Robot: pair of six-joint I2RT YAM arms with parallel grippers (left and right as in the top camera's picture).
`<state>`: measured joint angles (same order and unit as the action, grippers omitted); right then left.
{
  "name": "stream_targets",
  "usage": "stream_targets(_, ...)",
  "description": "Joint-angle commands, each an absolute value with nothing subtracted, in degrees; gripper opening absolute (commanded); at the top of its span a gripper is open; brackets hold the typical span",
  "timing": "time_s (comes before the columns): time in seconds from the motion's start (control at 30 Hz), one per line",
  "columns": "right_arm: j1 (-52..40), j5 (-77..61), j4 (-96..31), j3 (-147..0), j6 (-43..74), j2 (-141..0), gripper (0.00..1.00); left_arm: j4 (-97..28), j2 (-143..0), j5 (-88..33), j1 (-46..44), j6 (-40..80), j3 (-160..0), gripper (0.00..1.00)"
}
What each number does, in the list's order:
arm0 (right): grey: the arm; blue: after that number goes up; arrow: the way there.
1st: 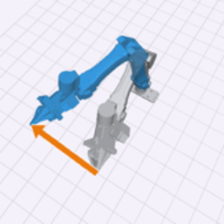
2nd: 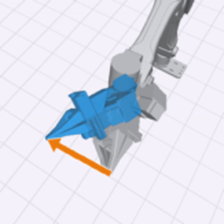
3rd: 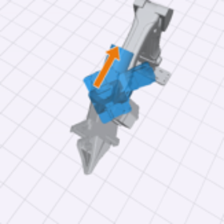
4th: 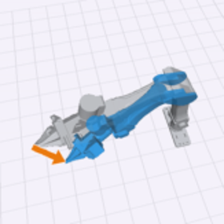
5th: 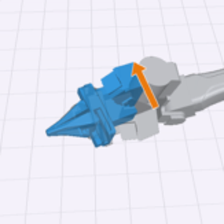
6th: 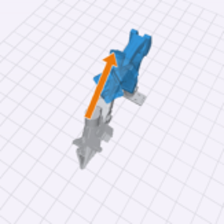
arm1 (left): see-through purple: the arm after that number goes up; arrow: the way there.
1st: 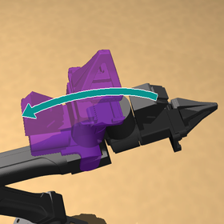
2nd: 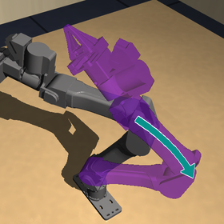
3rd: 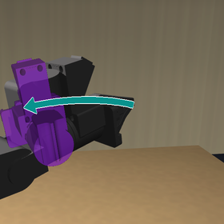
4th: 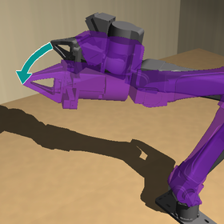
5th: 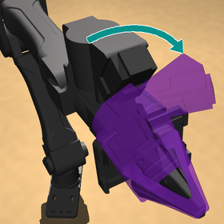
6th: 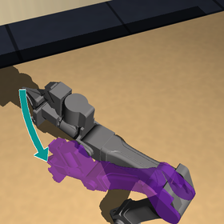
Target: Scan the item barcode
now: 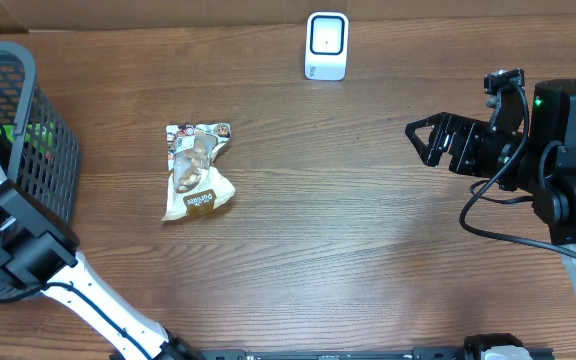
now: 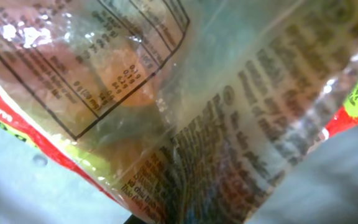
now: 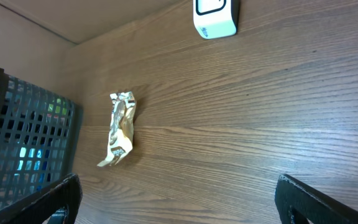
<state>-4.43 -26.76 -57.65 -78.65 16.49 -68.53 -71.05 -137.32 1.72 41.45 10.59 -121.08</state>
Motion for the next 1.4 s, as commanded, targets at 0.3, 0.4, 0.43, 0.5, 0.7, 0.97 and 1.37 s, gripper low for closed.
stream_targets(0.3, -4.1, -27.11, -57.39, -80.16, 16.53, -68.45, 1.0, -77.14, -121.08, 1.45, 41.91, 10.96, -120.6, 0.04)
stream_targets(0.4, -4.1, -27.11, -57.45, -80.16, 16.56, -68.45, 1.0, -78.48, -120.33, 1.39, 42.11, 10.96, -120.6, 0.04)
stream_targets(0.43, -4.1, -27.11, -57.58, -80.16, 16.53, -68.45, 1.0, -78.85, -120.2, 1.41, 42.15, 10.94, -120.6, 0.04)
stream_targets(0.5, -4.1, -27.11, -57.67, -80.16, 16.53, -68.45, 1.0, -79.37, -120.14, 1.39, 42.26, 10.96, -120.6, 0.04)
stream_targets(0.7, -4.1, -27.11, -57.6, -80.16, 16.56, -68.45, 1.0, -80.01, -120.14, 1.37, 42.39, 10.92, -120.6, 0.04)
stream_targets(0.97, -4.1, -27.14, -56.93, -80.16, 16.58, -68.45, 1.0, -80.14, -120.09, 0.51, 42.44, 10.72, -120.6, 0.04)
stream_targets(1.37, -4.1, -27.14, -56.86, -80.16, 16.58, -68.45, 1.0, -77.28, -110.85, -1.1, 42.74, 10.76, -120.62, 0.04)
